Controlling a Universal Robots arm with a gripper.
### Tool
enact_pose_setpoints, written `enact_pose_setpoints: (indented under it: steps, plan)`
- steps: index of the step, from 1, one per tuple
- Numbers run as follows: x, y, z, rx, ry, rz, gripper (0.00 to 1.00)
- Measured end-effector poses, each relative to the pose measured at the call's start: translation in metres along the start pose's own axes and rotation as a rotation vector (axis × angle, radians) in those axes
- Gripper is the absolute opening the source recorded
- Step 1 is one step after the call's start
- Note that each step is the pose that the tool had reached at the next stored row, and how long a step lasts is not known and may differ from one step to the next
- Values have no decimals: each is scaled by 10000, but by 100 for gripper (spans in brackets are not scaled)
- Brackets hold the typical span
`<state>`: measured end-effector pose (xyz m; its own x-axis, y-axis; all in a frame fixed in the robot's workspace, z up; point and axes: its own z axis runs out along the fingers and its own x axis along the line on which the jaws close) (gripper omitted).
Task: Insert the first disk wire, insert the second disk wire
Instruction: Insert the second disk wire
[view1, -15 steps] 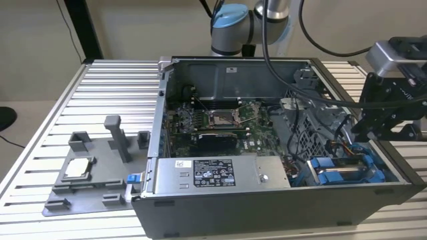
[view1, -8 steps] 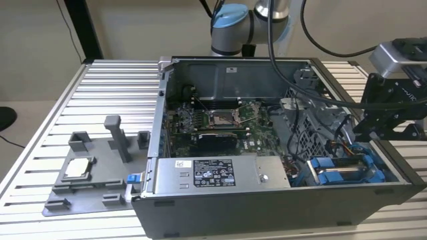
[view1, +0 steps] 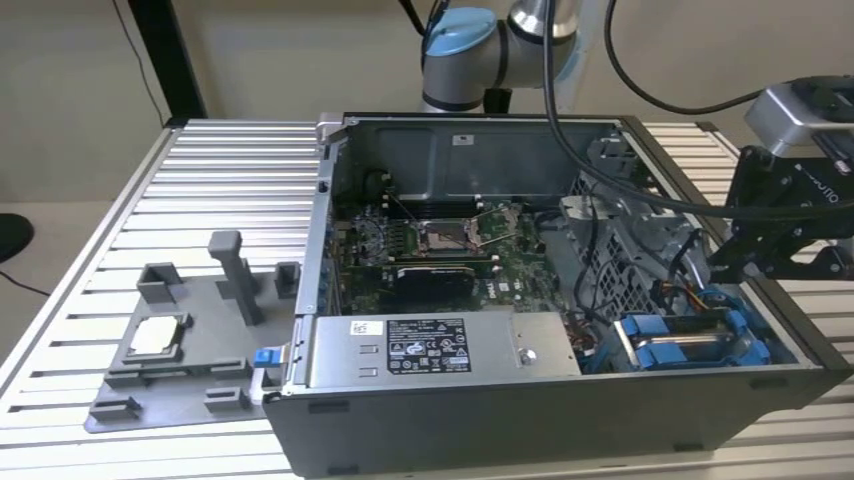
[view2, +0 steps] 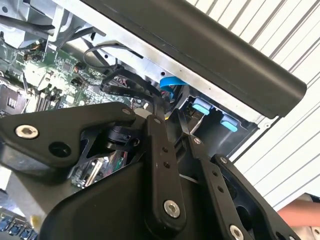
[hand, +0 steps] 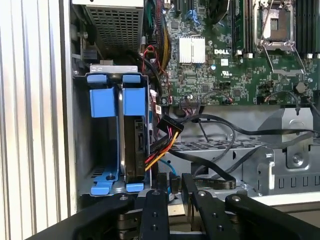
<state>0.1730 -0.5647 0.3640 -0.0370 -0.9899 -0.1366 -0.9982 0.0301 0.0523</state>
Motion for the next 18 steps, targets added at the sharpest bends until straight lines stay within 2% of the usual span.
enact_pose_setpoints:
  steps: [7, 8, 17, 18]
  plan:
    - [-1, 0, 0, 0, 0, -1, 100]
    - [-1, 0, 0, 0, 0, -1, 0]
    - [-2, -13, 3, -6, 3, -46, 0]
    - [-2, -13, 3, -6, 2, -46, 100]
